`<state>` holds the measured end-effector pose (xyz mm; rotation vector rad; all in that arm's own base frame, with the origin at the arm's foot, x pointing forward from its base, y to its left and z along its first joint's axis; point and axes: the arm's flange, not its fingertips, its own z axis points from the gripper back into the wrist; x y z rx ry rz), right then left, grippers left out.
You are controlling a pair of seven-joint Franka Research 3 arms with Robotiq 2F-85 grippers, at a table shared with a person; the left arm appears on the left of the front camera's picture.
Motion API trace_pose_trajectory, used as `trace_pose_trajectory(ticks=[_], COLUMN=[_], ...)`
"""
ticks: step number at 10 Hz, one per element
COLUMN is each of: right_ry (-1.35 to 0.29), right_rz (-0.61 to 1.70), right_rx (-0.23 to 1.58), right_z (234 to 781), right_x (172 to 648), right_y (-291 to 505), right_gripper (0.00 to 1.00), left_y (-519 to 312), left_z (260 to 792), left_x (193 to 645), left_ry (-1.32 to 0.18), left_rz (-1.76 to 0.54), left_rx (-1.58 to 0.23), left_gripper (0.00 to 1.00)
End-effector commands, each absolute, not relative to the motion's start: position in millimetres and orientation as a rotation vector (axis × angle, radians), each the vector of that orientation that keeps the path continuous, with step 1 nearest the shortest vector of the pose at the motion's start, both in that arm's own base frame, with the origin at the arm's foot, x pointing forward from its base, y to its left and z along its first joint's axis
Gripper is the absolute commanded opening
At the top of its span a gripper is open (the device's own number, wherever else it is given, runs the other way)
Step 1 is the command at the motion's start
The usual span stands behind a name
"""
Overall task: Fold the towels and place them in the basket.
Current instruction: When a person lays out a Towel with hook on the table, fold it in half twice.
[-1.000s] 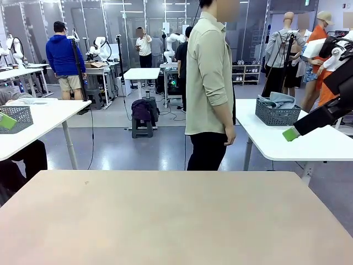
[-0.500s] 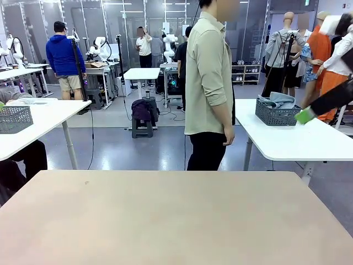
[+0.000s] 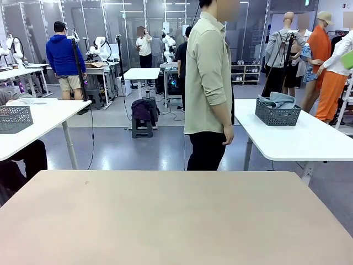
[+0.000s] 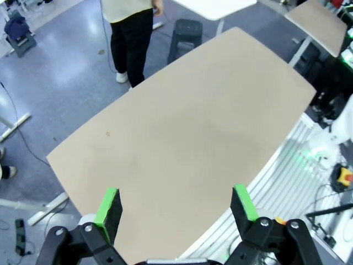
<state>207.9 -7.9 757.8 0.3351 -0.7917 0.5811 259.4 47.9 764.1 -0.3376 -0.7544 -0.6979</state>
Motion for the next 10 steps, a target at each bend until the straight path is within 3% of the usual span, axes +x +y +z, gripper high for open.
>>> trace_pose_trajectory(ticks=[1,10], right_ry=[-0.740,-0.605], right_rz=[0.606,0.637], right_rx=[0.341,0.310], right_z=[769,795], right_x=[197,173], right_y=[-21,-35], right_gripper=[1.00,1.00], left_y=[61,95], left_z=[784,812], left_x=[252,223], left_ry=[-0.716,-0.654], left_rz=[-0.729,-0.766], left_rx=[-0.340,-0.265], left_gripper=[1.00,1.00])
